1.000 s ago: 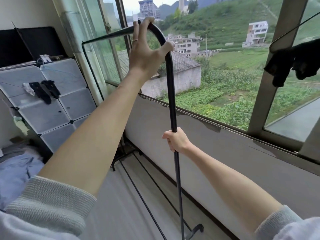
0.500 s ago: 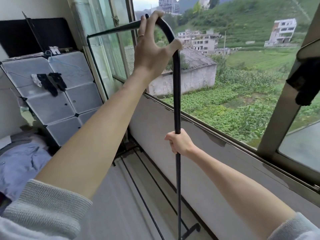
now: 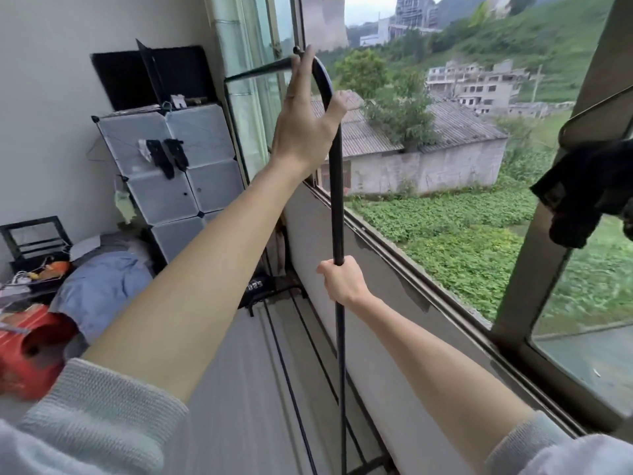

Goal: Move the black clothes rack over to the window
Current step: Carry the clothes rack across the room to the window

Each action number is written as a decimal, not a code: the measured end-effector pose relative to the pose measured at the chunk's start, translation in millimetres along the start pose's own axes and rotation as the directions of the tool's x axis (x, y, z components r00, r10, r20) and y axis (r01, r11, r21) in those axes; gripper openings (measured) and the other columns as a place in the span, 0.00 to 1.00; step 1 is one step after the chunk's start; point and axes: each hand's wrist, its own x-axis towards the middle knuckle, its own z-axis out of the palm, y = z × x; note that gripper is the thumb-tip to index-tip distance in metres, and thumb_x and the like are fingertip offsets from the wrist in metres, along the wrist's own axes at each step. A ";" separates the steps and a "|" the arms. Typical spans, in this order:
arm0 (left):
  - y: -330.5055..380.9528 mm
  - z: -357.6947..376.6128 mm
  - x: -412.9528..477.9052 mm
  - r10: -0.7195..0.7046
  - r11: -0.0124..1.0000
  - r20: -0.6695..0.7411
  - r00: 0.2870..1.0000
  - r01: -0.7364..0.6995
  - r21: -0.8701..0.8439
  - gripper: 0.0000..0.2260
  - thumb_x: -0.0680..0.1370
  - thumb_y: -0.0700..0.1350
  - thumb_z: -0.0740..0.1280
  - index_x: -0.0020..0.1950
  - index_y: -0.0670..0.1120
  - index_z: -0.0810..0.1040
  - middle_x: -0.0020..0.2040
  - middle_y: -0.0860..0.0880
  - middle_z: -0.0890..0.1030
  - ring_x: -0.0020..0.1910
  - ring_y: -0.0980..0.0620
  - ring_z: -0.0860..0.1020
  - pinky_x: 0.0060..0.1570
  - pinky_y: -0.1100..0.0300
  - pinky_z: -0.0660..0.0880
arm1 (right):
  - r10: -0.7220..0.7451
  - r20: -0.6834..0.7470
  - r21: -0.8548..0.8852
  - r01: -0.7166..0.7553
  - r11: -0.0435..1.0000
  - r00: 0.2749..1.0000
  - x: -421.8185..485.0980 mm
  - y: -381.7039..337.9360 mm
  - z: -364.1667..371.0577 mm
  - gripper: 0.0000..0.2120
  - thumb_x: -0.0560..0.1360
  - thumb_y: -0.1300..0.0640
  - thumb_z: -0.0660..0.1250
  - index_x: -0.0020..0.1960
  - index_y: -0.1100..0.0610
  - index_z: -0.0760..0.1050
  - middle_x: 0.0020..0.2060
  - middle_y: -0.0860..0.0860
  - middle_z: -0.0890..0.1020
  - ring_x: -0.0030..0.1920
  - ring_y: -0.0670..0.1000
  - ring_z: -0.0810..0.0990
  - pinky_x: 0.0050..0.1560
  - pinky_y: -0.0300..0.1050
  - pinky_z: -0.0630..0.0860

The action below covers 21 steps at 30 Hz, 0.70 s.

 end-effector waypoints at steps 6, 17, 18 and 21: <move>11.1 7.9 6.5 -0.086 0.996 0.067 0.994 0.083 0.044 0.32 0.81 0.54 0.61 0.82 0.52 0.50 0.83 0.49 0.55 0.80 0.48 0.56 0.65 0.60 0.55 | 0.042 0.035 -0.016 -0.041 0.999 0.998 -3.7 1.9 -15.0 0.17 0.64 0.55 0.61 0.19 0.51 0.60 0.16 0.43 0.64 0.25 0.52 0.59 0.31 0.46 0.60; 5.4 -6.3 -13.5 -0.063 0.977 -0.044 0.997 0.071 0.203 0.32 0.82 0.52 0.57 0.82 0.48 0.44 0.83 0.47 0.47 0.81 0.51 0.49 0.75 0.56 0.51 | -0.043 0.158 -0.213 0.077 0.974 0.987 -23.0 -6.6 -11.0 0.18 0.75 0.47 0.59 0.31 0.57 0.68 0.29 0.53 0.78 0.31 0.53 0.74 0.37 0.47 0.75; 7.9 -6.8 -12.1 -0.078 0.975 -0.034 0.996 0.083 0.204 0.33 0.81 0.53 0.59 0.82 0.50 0.46 0.83 0.47 0.51 0.80 0.50 0.54 0.74 0.54 0.55 | -0.052 0.140 -0.217 0.082 0.973 0.989 -23.0 -6.3 -12.3 0.20 0.77 0.47 0.59 0.30 0.56 0.67 0.28 0.53 0.78 0.30 0.54 0.74 0.36 0.47 0.74; 18.3 -7.7 -2.4 -0.156 0.972 -0.006 0.988 0.155 0.176 0.34 0.76 0.54 0.63 0.79 0.52 0.54 0.73 0.46 0.72 0.56 0.53 0.75 0.57 0.57 0.65 | -0.082 0.049 -0.227 0.091 0.970 0.995 -25.3 -7.2 -16.8 0.23 0.80 0.49 0.59 0.28 0.55 0.64 0.25 0.49 0.73 0.29 0.54 0.71 0.33 0.47 0.68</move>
